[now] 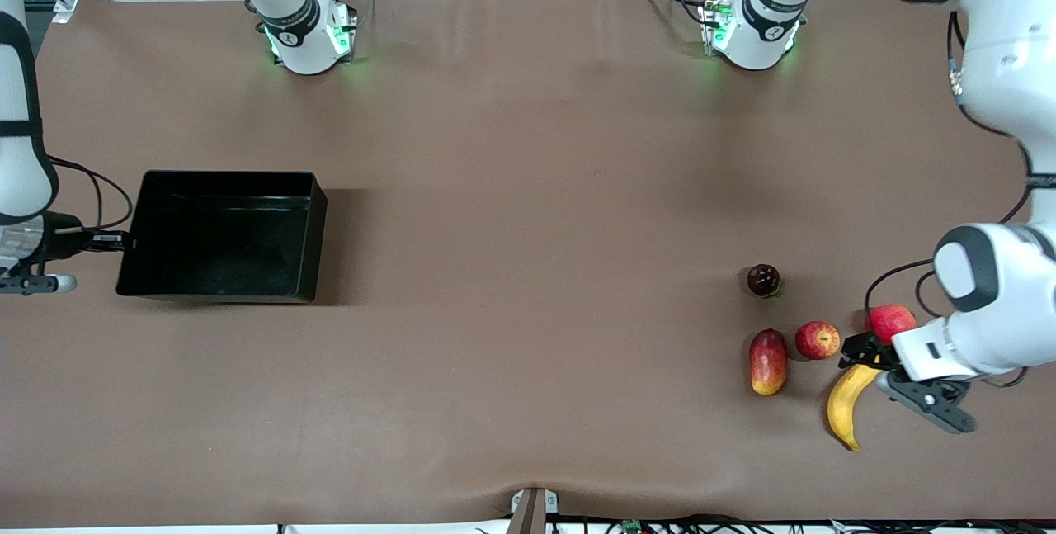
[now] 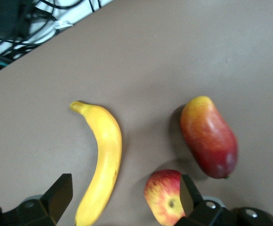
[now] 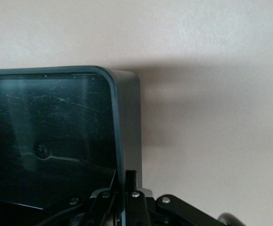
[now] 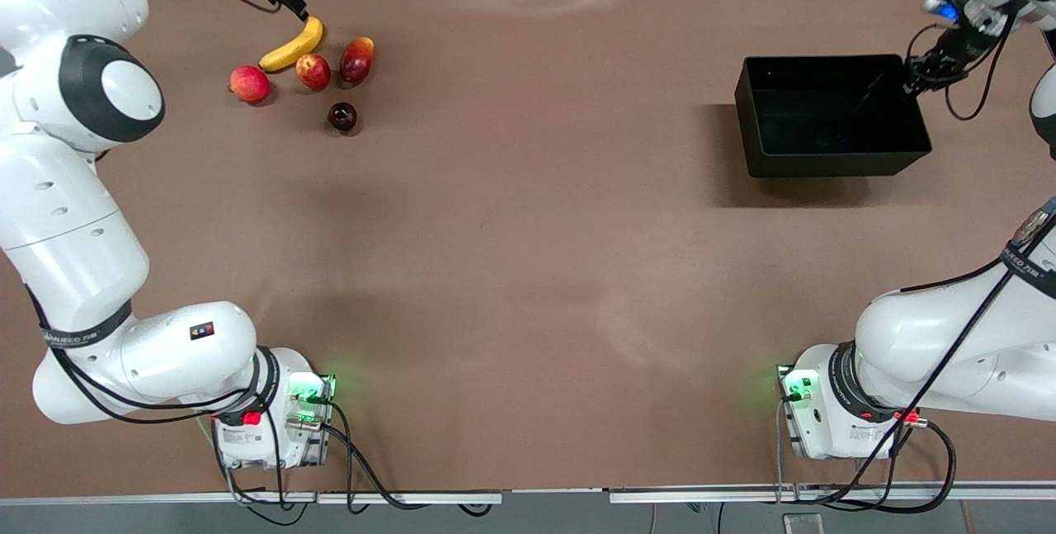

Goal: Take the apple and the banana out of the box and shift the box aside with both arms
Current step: 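Open the left gripper off the banana while the right gripper releases the box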

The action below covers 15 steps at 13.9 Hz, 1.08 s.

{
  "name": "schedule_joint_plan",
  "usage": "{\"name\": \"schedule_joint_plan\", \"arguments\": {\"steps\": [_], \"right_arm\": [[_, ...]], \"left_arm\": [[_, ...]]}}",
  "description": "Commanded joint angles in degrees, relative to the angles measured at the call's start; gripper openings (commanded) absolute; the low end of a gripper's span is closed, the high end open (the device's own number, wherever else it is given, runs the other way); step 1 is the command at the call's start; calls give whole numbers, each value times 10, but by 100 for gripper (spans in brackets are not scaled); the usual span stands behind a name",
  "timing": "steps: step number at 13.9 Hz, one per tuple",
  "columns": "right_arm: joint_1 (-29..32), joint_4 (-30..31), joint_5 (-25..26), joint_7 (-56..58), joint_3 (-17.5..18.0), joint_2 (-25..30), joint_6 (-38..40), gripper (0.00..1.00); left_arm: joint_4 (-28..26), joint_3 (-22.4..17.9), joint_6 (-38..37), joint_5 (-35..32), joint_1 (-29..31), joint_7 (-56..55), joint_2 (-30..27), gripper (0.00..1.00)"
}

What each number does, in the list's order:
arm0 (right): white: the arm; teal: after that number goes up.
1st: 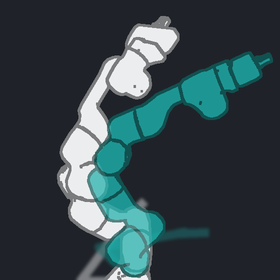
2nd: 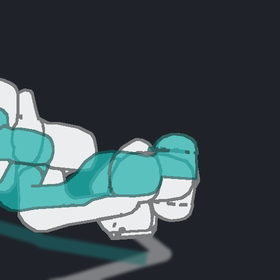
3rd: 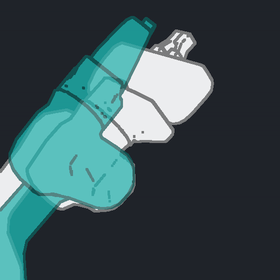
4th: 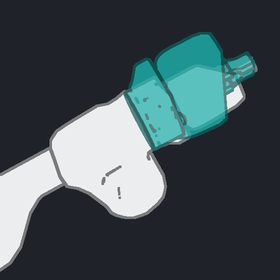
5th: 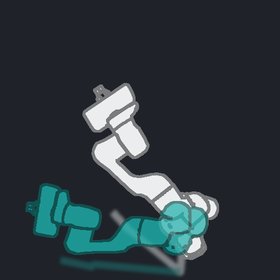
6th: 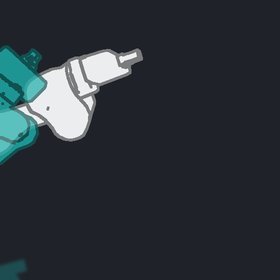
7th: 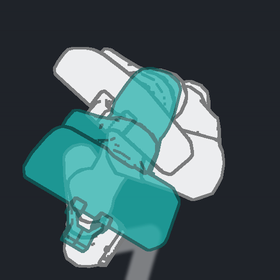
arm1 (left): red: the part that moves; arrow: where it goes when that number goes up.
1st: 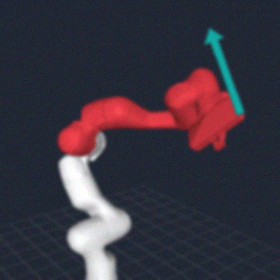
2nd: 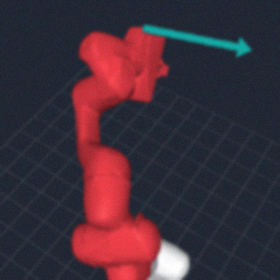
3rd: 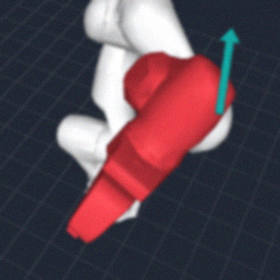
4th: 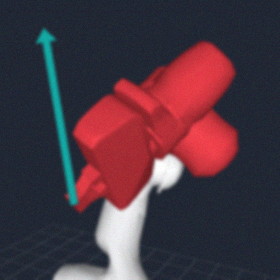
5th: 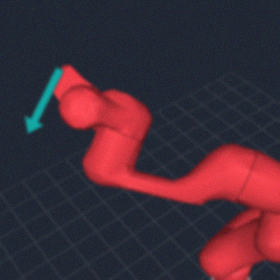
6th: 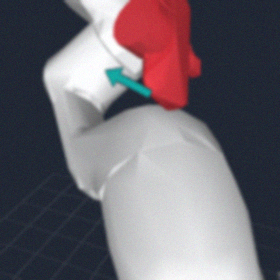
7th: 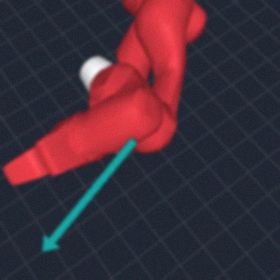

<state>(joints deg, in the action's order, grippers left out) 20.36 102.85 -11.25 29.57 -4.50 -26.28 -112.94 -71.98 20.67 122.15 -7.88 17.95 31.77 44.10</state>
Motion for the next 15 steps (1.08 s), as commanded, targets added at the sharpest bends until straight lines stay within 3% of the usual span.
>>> {"name": "schedule_joint_plan", "arguments": {"steps": [1, 6, 7, 8, 10, 13, 15], "right_arm": [[23, 43, -19, 32, 14, 7, -33, 0], [27, 63, -25, 29, 13, 5, -66, 0], [28, 58, -25, 25, 13, 6, -60, 17], [29, 53, -25, 25, 14, 7, -57, 99], [38, 25, -22, 46, 14, 14, -5, 100], [44, -77, -23, 183, 14, 18, 126, 100], [41, -134, -26, 307, 15, 13, 136, 100]], "left_arm": [[-27, 2, -53, 13, 1, -28, -55, 100], [-35, 30, -162, 8, 1, -151, -126, 100], [-35, 34, -177, 4, 0, -170, -138, 100], [-41, 37, -188, 4, -2, -187, -152, 100], [-65, 38, -195, 4, -5, -225, -189, 100], [-103, 38, -210, 4, -12, -286, -239, 100], [-114, 43, -229, 4, -12, -313, -265, 100]]}}
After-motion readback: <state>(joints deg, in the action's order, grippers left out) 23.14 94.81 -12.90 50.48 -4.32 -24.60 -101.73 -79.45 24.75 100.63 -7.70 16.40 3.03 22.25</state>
